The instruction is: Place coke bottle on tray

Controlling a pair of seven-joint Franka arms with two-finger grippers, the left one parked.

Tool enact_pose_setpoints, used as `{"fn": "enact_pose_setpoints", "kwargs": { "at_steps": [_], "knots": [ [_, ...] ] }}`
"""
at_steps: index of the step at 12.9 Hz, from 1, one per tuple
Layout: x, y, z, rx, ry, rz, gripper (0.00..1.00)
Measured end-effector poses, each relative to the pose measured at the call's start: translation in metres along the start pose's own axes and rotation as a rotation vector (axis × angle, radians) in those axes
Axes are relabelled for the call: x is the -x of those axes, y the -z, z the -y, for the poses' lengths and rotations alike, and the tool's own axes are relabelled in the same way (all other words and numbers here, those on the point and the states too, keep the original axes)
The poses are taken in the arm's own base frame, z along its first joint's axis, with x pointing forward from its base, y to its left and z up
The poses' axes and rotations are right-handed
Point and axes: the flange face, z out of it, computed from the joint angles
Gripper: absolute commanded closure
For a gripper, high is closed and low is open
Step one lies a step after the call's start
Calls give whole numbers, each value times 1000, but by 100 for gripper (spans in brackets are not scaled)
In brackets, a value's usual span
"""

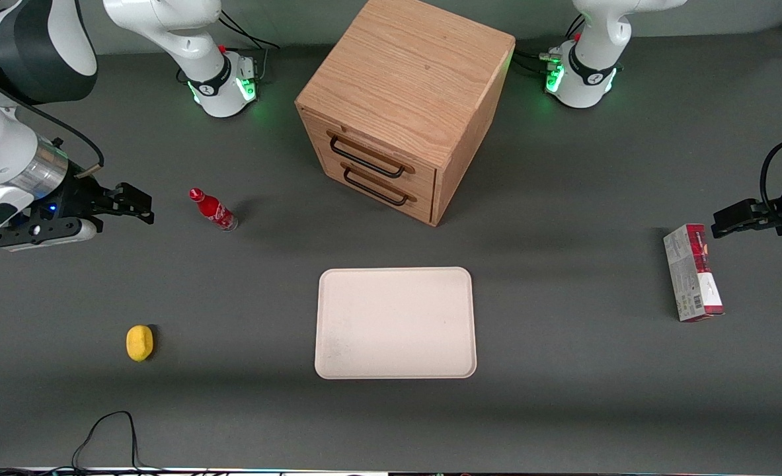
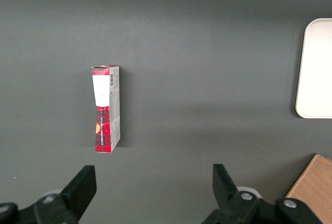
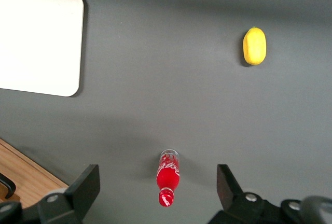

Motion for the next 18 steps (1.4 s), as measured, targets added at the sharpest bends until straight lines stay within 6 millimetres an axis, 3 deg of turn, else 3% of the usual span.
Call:
{"fn": "enact_pose_setpoints", "kwargs": {
  "at_steps": [6,18],
  "knots": [
    [-3,10,-8,-30,-51,13,0],
    [12,1,-1,-34,-49,122,0]
  ]
}}
